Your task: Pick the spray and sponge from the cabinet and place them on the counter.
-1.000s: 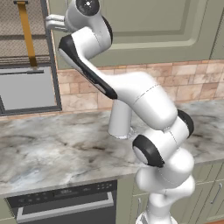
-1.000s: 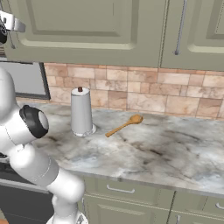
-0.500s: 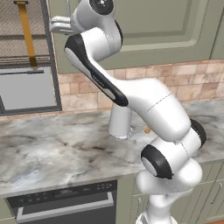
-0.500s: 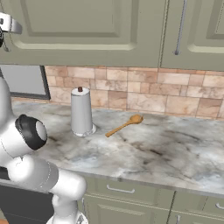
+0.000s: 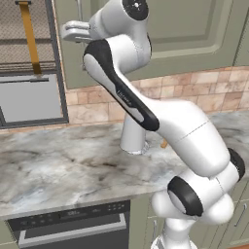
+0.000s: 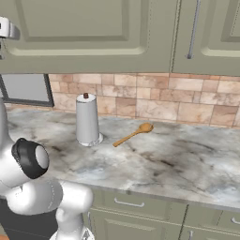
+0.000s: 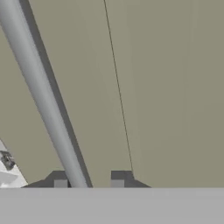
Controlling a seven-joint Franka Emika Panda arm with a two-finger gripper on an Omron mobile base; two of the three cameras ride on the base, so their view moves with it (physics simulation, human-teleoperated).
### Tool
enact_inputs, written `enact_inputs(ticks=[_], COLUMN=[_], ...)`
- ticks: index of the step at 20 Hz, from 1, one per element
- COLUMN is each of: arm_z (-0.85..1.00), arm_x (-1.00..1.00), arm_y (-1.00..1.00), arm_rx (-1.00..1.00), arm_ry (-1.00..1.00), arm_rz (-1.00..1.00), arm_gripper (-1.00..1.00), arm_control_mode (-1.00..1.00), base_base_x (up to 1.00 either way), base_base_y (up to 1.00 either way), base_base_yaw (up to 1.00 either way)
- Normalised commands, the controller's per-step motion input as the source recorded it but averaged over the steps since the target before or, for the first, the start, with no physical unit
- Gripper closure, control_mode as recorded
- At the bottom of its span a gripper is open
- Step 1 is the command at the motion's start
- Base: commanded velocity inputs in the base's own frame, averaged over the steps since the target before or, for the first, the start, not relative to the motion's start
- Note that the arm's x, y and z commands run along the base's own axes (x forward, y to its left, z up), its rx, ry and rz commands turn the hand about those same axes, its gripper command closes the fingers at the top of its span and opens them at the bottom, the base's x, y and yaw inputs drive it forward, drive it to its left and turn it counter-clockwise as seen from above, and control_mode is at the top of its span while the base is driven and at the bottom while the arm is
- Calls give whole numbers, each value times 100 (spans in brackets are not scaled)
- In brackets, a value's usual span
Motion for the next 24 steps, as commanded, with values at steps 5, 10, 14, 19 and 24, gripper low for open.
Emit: enact_inputs(ticks=[5, 10, 14, 19, 24], arm_z=[0, 0, 0, 0, 0], arm_x=[-16, -22, -22, -21, -23], arm_y=[-83, -84, -78, -72, -75], arm_rx=[1, 0, 0, 0, 0], arm_ry=[0, 0, 0, 1, 0], arm_rz=[9, 7, 7, 7, 7], arm_gripper=[100, 100, 100, 100, 100], arm_control_mode=[-100, -100, -100, -100, -100], base_base_x=[0, 0, 0, 0, 0], base_base_y=[0, 0, 0, 0, 0], base_base_yaw=[0, 0, 0, 0, 0])
